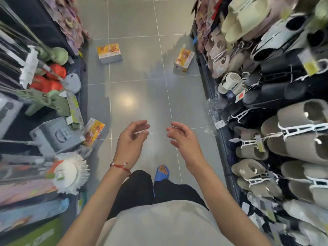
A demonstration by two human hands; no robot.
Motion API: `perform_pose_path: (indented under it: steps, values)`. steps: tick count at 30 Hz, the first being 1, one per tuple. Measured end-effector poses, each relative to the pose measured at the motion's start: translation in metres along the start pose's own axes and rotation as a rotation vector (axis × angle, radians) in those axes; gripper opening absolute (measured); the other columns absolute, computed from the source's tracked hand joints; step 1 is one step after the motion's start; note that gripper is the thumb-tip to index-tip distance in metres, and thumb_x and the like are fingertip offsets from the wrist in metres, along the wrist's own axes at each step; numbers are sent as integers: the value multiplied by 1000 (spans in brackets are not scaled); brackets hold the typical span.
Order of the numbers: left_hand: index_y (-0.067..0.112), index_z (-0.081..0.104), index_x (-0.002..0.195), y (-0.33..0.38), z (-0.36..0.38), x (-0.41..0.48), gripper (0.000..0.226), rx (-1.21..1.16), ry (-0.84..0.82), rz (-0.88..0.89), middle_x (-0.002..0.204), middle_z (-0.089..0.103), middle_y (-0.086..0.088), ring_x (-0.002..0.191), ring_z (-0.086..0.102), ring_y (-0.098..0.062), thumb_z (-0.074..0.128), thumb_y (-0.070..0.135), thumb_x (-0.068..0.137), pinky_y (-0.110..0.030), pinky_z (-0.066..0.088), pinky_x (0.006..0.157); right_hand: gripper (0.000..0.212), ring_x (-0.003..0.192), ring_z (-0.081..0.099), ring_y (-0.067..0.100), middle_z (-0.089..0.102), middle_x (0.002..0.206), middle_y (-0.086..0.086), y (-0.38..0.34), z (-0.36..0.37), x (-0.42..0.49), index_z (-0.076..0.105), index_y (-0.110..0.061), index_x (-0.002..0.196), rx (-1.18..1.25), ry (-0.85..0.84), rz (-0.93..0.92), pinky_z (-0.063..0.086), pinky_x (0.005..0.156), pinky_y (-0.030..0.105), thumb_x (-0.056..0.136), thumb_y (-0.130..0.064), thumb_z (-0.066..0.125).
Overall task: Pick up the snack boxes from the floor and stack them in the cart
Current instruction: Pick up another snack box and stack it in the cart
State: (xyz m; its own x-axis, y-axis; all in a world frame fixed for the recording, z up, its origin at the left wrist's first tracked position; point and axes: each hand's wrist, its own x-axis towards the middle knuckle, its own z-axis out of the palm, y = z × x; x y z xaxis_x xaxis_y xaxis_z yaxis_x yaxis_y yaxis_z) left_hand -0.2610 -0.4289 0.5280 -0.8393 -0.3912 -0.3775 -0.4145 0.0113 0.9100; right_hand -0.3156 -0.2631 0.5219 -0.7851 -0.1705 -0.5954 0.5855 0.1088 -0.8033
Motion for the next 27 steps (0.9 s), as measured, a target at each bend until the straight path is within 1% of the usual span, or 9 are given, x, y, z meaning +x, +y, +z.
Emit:
perform_pose_path:
  steps: [4,5,8,10,12,16,20,23,27]
  values:
    - [25,65,119,39,8,81,30,-2,-14,17,113,72,10,107,67,-10,60,6,97,-24,51,88,27,110,70,13,73,121,-2,-58,7,70,66,-25,126,9,-3,-13,53,98,31,101,-15,63]
    - [24,66,119,48,9,103,30,-6,-16,12,113,72,9,106,67,-11,60,6,96,-23,52,85,27,109,70,13,73,121,-1,-72,8,89,66,-24,125,13,10,-12,54,98,32,101,-15,63]
    - [18,65,120,74,14,171,31,-40,-39,-8,113,71,3,99,65,-11,58,0,96,-12,51,66,24,102,71,10,74,119,1,-110,15,147,67,-26,120,33,51,-12,53,97,33,100,-14,64]
    - [18,65,117,88,17,218,30,-47,-69,-17,113,71,1,96,65,-12,57,-1,96,-10,49,63,22,102,70,10,74,119,2,-136,18,185,67,-27,117,56,85,-8,53,97,33,100,-13,63]
    - [23,66,114,103,18,266,29,-30,-106,-13,112,72,4,100,66,-14,58,1,96,-12,50,65,22,104,69,12,74,117,1,-162,23,221,66,-25,119,68,122,-12,53,97,32,101,-13,61]
    - [25,66,114,142,24,358,28,44,-138,0,110,73,7,106,67,-15,58,5,96,-22,49,84,21,108,69,15,74,117,0,-212,30,285,66,-26,120,88,170,10,55,99,33,102,-16,60]
    - [25,66,114,182,40,435,27,105,-184,7,109,73,12,104,67,-15,58,6,97,-22,49,81,25,110,69,14,73,120,1,-256,32,343,66,-22,127,111,211,40,55,101,34,102,-18,63]
    - [23,66,118,204,57,487,27,140,-207,-5,110,72,11,104,67,-14,58,8,97,-25,51,86,25,112,68,15,73,121,-1,-284,27,389,66,-23,126,140,223,65,54,102,34,102,-17,61]
    - [22,65,120,222,89,558,27,177,-232,-48,109,70,14,106,66,-9,56,8,98,-24,51,89,26,115,68,19,72,123,2,-315,8,461,65,-23,126,145,225,98,53,100,32,101,-16,62]
